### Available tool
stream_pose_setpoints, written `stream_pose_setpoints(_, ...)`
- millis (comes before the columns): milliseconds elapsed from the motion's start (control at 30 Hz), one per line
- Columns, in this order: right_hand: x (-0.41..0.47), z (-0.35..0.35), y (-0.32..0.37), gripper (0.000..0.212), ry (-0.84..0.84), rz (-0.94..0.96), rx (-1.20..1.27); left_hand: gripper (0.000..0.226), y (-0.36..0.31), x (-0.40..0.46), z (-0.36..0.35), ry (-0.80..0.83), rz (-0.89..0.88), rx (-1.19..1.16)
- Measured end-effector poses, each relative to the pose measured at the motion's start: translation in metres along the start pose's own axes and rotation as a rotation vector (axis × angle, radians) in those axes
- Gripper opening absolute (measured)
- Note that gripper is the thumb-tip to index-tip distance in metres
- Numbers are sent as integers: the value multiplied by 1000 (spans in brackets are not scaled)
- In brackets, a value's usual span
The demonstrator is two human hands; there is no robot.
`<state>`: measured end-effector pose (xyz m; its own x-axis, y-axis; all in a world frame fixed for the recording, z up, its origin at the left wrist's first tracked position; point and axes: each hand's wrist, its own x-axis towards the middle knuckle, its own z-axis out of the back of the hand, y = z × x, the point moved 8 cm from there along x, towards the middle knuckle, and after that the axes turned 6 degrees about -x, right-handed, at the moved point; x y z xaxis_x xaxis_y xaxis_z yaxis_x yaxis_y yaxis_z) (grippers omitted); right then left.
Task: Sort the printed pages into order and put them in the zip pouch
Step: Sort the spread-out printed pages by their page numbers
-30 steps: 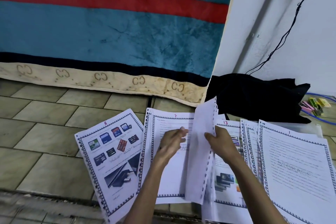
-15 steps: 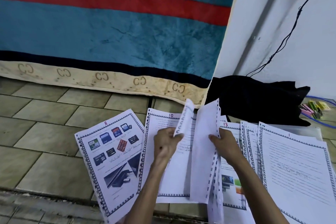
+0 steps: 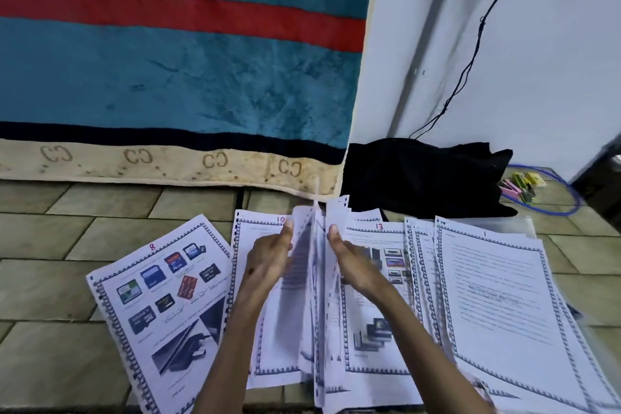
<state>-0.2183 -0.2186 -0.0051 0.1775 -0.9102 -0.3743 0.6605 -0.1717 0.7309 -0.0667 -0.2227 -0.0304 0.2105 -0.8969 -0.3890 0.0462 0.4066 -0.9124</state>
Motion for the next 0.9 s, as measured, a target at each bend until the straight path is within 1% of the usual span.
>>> stream_pose_setpoints(67,4,-5,-1,67,-1,49,-3,53,6,-1,11,-46,24,178)
stream_pose_setpoints(100,5,-10,-2,67,-9,81,13,48,11,1,16,-53,33,221)
stream_pose_setpoints(167,6,-17,-6,62,-9,136,-11,26,17,3,23,-38,33,217)
stream_pose_setpoints(200,8,-20,-10,56,-13,161,-17,27,21,4,26,-36,45,201)
stream_pose_setpoints(267,15,-26,-19,48,-17,181,-64,44,32,6,31,-62,86,187)
stream_pose_setpoints(300,17,-28,-22,47,-20,189,-103,43,36,6,33,-86,92,192)
stream_pose_setpoints(400,20,-39,-22,52,-15,271,-297,25,34,-2,36,-140,38,176)
stream_pose_setpoints(467,20,-54,-24,62,27,324,-486,33,25,-6,40,-191,-9,156)
stream_pose_setpoints(500,21,-62,-30,63,55,309,-550,36,16,-12,47,-229,-16,155)
stream_pose_setpoints(600,27,-74,-46,76,47,269,-657,34,-28,-31,81,-416,-88,225)
stream_pose_setpoints(633,28,-75,-48,77,42,271,-653,29,-48,-42,92,-459,-149,231)
stream_pose_setpoints(700,26,-70,-44,60,58,286,-556,23,-85,-65,105,-491,-277,256)
stream_pose_setpoints(733,25,-62,-40,51,25,303,-455,20,-103,-77,108,-492,-347,284)
stream_pose_setpoints(767,24,-47,-38,45,-63,310,-337,16,-118,-87,108,-474,-421,285)
stream_pose_setpoints(800,22,-25,-40,40,-208,279,-243,12,-133,-97,106,-451,-485,267)
stream_pose_setpoints(833,19,0,-49,36,-378,207,-220,11,-142,-103,103,-416,-534,231)
stream_pose_setpoints(867,13,25,-59,37,-528,107,-271,13,-147,-106,101,-392,-566,194)
stream_pose_setpoints(900,8,45,-71,45,-607,-16,-363,17,-150,-107,99,-369,-595,163)
